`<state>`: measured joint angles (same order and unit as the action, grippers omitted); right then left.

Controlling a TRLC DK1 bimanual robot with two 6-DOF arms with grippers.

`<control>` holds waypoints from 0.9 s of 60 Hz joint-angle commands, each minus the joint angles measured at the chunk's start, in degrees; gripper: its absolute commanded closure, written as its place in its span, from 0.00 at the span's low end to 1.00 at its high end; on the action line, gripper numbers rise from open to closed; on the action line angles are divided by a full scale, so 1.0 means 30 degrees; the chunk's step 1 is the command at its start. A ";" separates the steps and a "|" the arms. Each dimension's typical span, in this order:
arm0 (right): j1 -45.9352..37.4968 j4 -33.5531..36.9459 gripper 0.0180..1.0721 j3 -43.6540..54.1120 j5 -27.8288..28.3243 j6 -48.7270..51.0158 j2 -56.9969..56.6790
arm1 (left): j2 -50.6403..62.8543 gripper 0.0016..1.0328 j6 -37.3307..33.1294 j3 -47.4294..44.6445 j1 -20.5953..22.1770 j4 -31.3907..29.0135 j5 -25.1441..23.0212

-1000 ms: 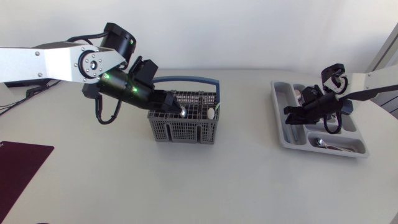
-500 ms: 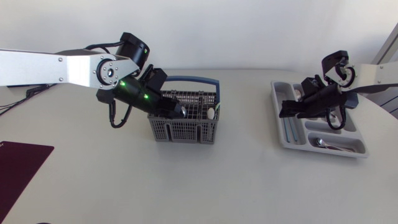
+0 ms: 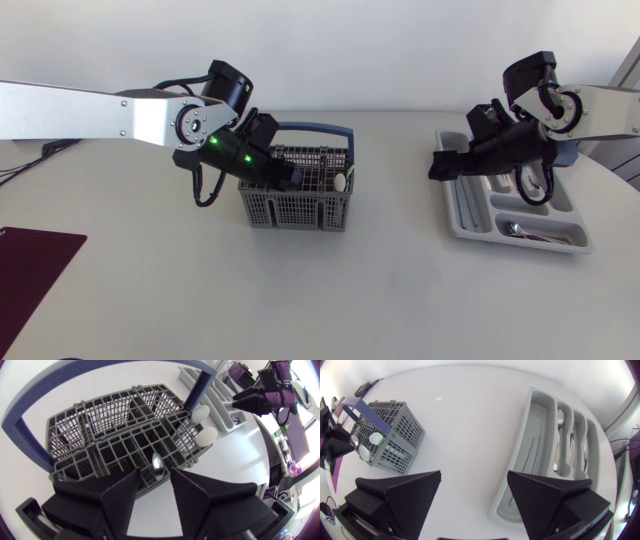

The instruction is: Transfer all utensils from the basket to the drawer tray.

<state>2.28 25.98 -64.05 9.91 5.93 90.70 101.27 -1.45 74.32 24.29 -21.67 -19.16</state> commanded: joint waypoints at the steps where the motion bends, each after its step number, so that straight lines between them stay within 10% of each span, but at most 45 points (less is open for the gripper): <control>1: 0.0440 0.0277 0.09 0.0726 -0.0286 -0.0484 -0.0232 | 0.0344 0.64 0.0367 0.0567 0.0164 0.0368 -0.0030; 54: 0.2959 -0.0192 0.09 0.1751 -0.1517 -0.0630 -0.0906 | -0.0184 0.96 0.0924 0.0303 0.0017 0.0808 -0.0265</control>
<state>10.52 25.52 -60.62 6.00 5.50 89.25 101.30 0.71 74.43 24.82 -19.38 -20.01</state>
